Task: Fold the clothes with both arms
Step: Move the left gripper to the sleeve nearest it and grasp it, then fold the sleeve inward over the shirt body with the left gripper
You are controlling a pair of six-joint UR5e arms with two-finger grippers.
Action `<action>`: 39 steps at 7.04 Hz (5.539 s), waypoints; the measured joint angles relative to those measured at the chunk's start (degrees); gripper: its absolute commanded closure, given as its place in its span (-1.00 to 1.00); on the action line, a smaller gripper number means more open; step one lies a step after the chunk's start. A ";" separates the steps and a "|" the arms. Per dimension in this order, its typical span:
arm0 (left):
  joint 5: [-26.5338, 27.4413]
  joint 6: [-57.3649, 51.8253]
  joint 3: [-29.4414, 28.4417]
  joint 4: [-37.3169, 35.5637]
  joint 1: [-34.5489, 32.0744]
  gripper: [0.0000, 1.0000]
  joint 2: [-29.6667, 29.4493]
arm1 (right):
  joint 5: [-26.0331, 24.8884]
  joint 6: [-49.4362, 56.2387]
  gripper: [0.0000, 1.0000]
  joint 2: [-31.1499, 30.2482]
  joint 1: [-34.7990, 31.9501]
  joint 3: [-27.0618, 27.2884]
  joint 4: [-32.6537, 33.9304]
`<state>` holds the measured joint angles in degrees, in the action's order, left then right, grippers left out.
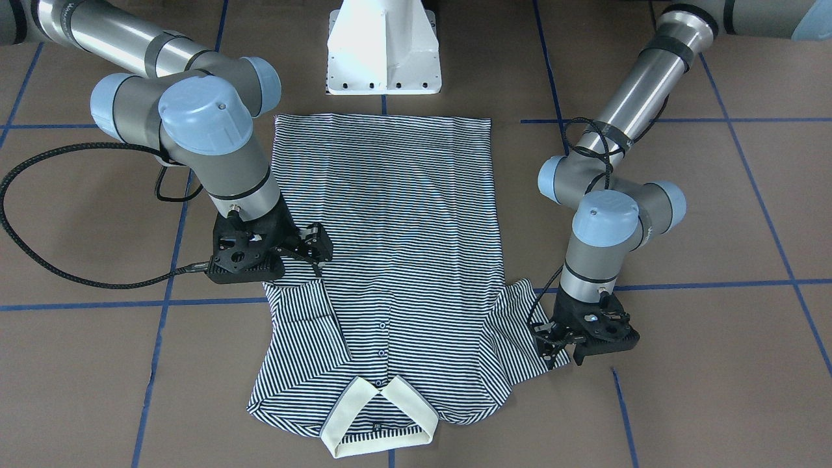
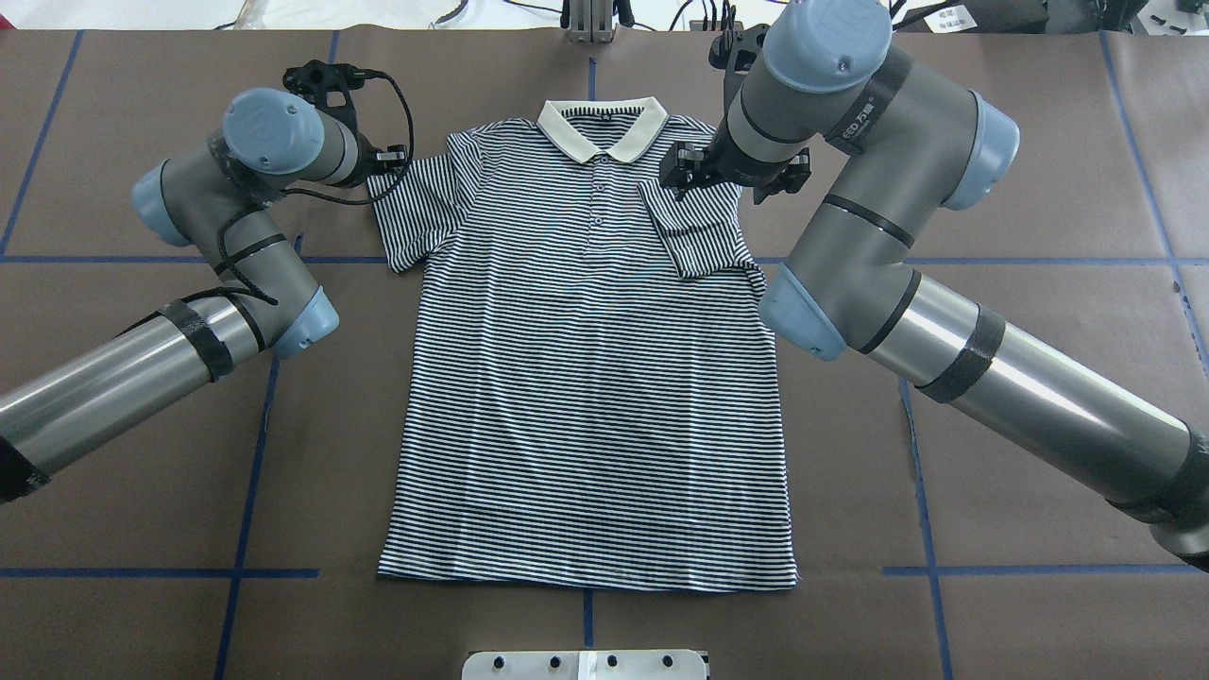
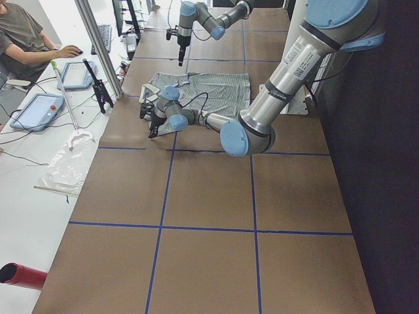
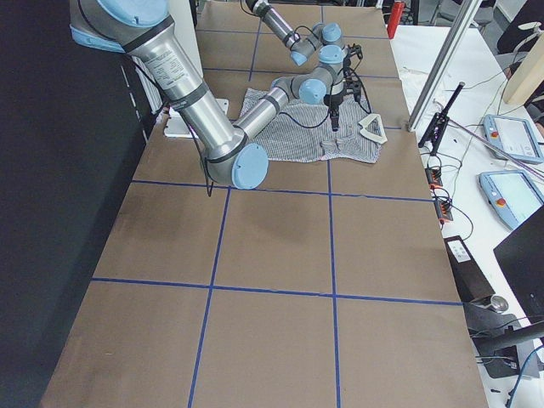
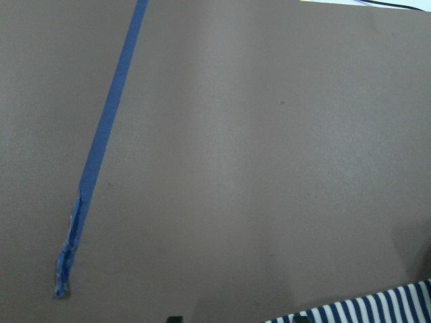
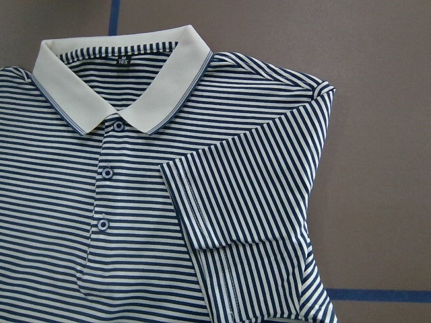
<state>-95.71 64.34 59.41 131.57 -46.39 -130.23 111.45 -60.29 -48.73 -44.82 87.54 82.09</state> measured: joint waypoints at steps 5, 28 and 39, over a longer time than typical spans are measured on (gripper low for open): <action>-0.17 0.06 0.29 0.00 0.16 0.99 0.06 | -0.08 -0.01 -1.00 -0.32 0.00 -0.02 0.00; -7.16 9.78 11.11 1.70 4.40 -0.77 -0.15 | -0.07 -0.03 -1.00 -5.58 -0.53 -0.24 -6.94; -6.84 12.33 8.43 1.75 5.93 -0.35 -1.52 | 0.04 0.01 -1.00 -5.32 -0.64 -0.09 -6.94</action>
<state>-102.56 76.67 67.84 133.32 -40.46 -131.76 111.49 -60.27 -54.05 -45.46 87.45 75.15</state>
